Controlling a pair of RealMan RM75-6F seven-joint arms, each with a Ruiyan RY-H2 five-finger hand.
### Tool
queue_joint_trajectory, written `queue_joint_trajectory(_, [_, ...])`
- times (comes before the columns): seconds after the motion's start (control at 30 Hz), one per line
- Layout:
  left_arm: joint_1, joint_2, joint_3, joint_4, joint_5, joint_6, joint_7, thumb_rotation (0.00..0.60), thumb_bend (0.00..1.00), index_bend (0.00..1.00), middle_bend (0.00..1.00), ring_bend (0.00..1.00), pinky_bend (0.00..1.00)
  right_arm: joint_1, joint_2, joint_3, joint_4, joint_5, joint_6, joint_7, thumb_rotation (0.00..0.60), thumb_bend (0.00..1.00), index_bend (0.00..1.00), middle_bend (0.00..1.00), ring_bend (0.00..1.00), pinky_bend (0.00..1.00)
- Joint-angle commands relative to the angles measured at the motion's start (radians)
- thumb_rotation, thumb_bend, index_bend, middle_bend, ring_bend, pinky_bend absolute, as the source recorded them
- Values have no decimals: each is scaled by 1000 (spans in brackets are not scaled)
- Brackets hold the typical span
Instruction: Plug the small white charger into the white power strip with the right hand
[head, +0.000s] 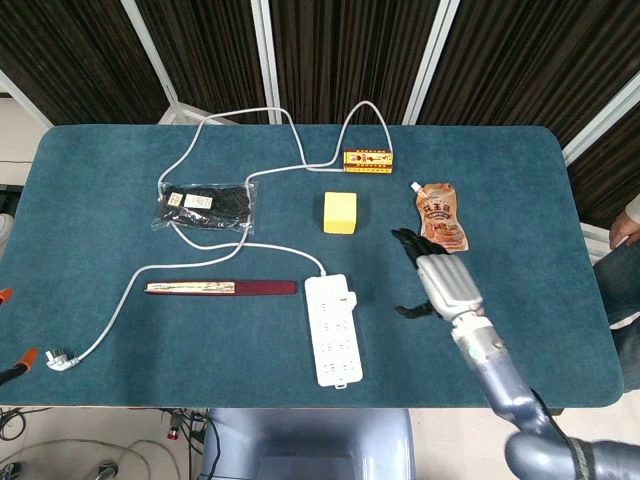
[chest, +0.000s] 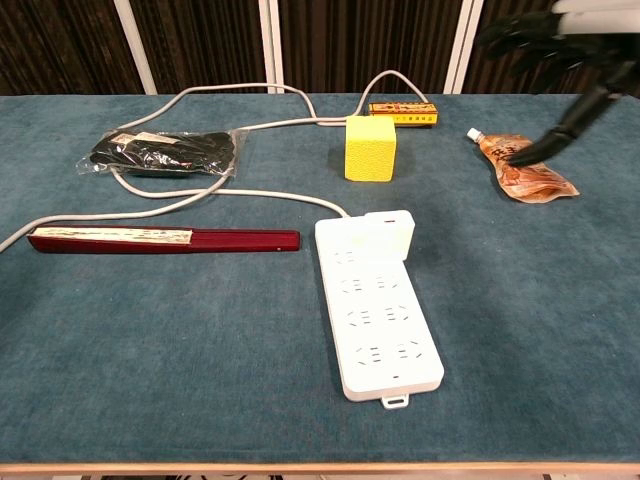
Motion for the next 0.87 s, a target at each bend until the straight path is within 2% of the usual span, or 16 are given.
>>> queue_joint_trajectory(0.03, [0,-1,1,-1,2,0,1,600,171,176,14,0,0,-276,50,-195,108,-477,288,159,600,178,13,71,103,163])
queue_joint_trajectory(0.1, [0,-2,2,-1,4,0,-2,600,171,164,13,0,0,-345,25,-251,172,-597,394,175,600,178,13,71,101,163])
queue_joint_trajectory(0.17, [-1,-1,3,0,8,-2,-6,600,170,152,13,0,0,-395,-3,-281,231,-647,467,186,600,178,13,71,101,163])
queue_joint_trajectory(0.37, [-3,3,6,5,15,-9,-27,600,170,140,12,0,0,-482,-59,-314,373,-690,572,150,600,178,13,71,89,142])
queue_joint_trajectory(0.5, [-3,4,6,10,21,-8,-41,600,171,140,13,0,0,-512,-87,-308,427,-673,590,118,600,179,13,69,84,131])
queue_joint_trajectory(0.87, [-5,3,10,17,33,-7,-45,600,170,140,13,0,0,-521,-72,-292,434,-663,564,93,600,179,13,68,82,126])
